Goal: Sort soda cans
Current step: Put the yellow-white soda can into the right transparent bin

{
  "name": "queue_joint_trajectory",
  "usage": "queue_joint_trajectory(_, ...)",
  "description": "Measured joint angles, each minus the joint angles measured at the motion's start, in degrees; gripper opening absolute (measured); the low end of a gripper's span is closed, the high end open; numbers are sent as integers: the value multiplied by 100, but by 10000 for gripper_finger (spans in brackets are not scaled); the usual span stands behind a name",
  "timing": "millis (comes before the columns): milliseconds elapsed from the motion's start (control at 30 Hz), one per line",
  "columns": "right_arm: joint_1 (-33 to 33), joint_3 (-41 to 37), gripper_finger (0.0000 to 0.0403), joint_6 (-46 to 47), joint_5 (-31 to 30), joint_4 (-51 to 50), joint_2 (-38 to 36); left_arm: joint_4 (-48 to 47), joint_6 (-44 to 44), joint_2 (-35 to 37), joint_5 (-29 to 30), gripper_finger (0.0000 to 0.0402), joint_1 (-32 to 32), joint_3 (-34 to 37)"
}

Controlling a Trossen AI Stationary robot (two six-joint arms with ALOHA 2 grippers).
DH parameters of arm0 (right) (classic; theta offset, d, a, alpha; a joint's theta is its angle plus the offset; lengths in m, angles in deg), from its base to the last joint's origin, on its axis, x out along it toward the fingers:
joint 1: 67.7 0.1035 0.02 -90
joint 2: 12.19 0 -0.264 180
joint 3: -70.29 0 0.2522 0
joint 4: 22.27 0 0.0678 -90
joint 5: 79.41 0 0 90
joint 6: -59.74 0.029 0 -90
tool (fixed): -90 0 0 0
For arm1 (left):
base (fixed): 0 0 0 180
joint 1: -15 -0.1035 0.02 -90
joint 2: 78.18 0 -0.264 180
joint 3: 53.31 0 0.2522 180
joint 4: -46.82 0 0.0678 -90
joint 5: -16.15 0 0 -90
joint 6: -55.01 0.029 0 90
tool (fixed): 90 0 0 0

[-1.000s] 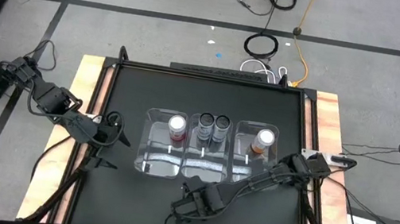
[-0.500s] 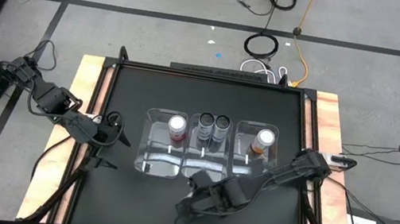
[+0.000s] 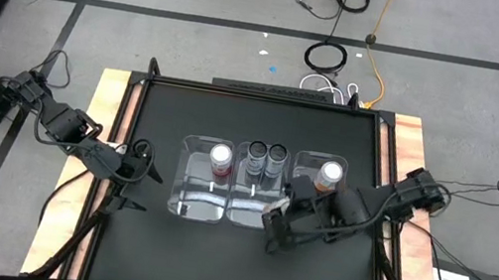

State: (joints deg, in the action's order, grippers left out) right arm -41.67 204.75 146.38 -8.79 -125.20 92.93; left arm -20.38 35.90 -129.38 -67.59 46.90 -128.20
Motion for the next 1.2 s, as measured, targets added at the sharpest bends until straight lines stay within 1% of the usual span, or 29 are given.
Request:
queue_joint_trajectory(167,-366,-676,294,-227,1,-84,-336,40,-4,-2,33,389,0,0)
queue_joint_trajectory(300,-554,-1607,294,-226,172,-57,-737,45,-6,-2,42,389,0,0)
queue_joint_trajectory(400,-623,-2289,294,-44,234,9,-1079,43,-7,-2,42,389,0,0)
queue_joint_trajectory(467,-671,-2725,294,-8,303,197,-1324,43,-7,-2,44,389,0,0)
queue_joint_trajectory(567,-781,-3349,294,6,353,731,-1633,43,-7,-2,80,389,-4,0)
queue_joint_trajectory(700,-1029,-4011,294,-111,512,1086,-1815,43,-9,-2,170,389,-7,0)
queue_joint_trajectory(833,-1370,-4372,295,-474,612,1585,-1825,40,-9,0,175,389,-9,0)
queue_joint_trajectory(933,-1676,-4505,295,-787,602,1886,-1825,40,-11,2,175,389,-9,0)
queue_joint_trajectory(1100,-2163,-4631,295,-1103,562,1883,-1814,40,-28,2,175,389,-9,0)
queue_joint_trajectory(1200,-2386,-4773,295,-1233,543,2044,-1812,40,-28,2,175,389,-4,0)
